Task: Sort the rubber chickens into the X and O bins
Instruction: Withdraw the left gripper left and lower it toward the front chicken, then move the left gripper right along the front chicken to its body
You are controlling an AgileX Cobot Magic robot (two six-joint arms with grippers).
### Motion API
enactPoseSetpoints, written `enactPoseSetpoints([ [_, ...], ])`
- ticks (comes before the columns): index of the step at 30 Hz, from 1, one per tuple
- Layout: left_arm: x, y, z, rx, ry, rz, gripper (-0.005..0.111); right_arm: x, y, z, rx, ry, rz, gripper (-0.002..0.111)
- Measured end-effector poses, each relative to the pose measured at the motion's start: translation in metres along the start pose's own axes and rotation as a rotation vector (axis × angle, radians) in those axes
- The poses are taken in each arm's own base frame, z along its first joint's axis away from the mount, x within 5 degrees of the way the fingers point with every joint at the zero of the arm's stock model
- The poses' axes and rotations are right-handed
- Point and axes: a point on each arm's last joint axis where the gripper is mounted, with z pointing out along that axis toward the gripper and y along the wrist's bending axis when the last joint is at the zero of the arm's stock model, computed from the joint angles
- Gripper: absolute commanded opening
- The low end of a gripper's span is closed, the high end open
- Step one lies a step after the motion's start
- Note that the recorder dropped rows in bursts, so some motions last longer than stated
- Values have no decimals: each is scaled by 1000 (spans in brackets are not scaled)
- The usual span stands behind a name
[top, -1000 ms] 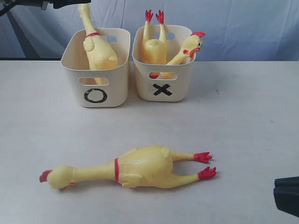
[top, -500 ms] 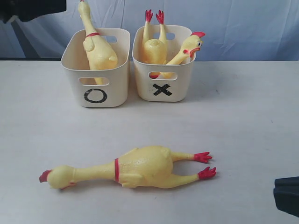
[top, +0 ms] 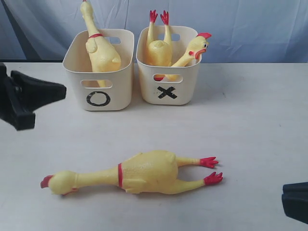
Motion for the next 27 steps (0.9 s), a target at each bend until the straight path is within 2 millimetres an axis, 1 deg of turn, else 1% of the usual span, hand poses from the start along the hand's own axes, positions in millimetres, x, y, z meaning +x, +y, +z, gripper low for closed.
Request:
enactPoseSetpoints([
  [6,31,-22,13,69,83,18,0,0,0,0,0,0,0,1],
  [9,45,-28,19,35,135,26,0,0,0,0,0,0,0,1],
  [11,51,-32,22,23,161,39,0,0,0,0,0,0,0,1],
  [20,51,-60,38,65,198,166,0,0,0,0,0,0,0,1],
  [27,51,-72,46,34,215,172,0,0,0,0,0,0,0,1],
])
